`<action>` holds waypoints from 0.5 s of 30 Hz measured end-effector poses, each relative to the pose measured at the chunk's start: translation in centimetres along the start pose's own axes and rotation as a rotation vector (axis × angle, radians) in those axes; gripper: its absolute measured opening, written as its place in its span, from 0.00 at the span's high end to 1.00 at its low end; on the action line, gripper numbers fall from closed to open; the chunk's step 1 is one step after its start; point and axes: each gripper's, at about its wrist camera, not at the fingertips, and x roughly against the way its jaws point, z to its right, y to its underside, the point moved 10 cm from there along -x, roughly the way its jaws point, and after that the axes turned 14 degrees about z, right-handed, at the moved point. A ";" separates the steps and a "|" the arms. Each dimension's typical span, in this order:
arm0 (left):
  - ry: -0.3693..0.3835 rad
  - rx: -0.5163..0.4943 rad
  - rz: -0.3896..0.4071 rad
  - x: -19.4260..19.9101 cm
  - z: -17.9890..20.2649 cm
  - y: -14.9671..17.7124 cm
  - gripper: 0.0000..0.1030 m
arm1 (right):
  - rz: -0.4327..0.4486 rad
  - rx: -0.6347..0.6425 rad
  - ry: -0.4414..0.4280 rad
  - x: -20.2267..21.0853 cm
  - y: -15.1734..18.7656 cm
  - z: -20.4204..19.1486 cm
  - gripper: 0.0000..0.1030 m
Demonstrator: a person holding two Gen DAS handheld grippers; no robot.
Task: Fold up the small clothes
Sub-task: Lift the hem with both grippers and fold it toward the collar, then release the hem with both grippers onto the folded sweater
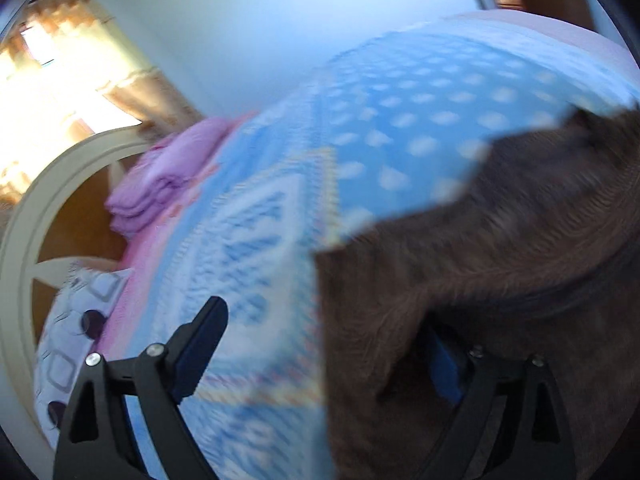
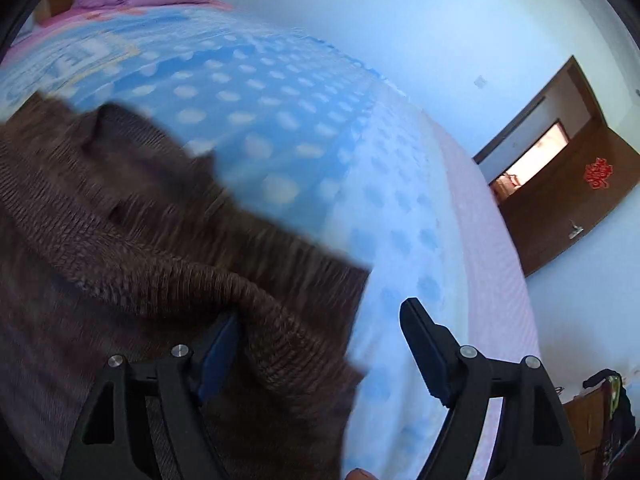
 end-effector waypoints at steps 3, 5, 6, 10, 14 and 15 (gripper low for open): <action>-0.053 0.051 -0.029 -1.3 -2.5 -0.2 0.09 | 0.013 -0.095 0.037 -0.3 -1.3 2.6 0.23; -0.052 0.088 -0.061 -1.8 -3.7 0.6 0.09 | 0.013 -0.154 0.018 0.1 -0.7 3.6 0.23; -0.050 0.096 -0.075 -2.0 -4.0 1.3 0.09 | 0.009 -0.169 0.008 0.4 -0.2 3.7 0.23; -0.001 0.155 -0.068 0.8 -5.0 4.2 0.09 | -0.018 -0.294 -0.085 3.1 3.9 4.1 0.23; 0.088 0.249 -0.061 4.7 -5.1 7.1 0.09 | -0.032 -0.472 -0.223 7.9 8.5 3.1 0.23; 0.098 0.264 -0.062 5.4 -4.9 7.6 0.09 | -0.034 -0.501 -0.239 8.6 9.2 2.8 0.23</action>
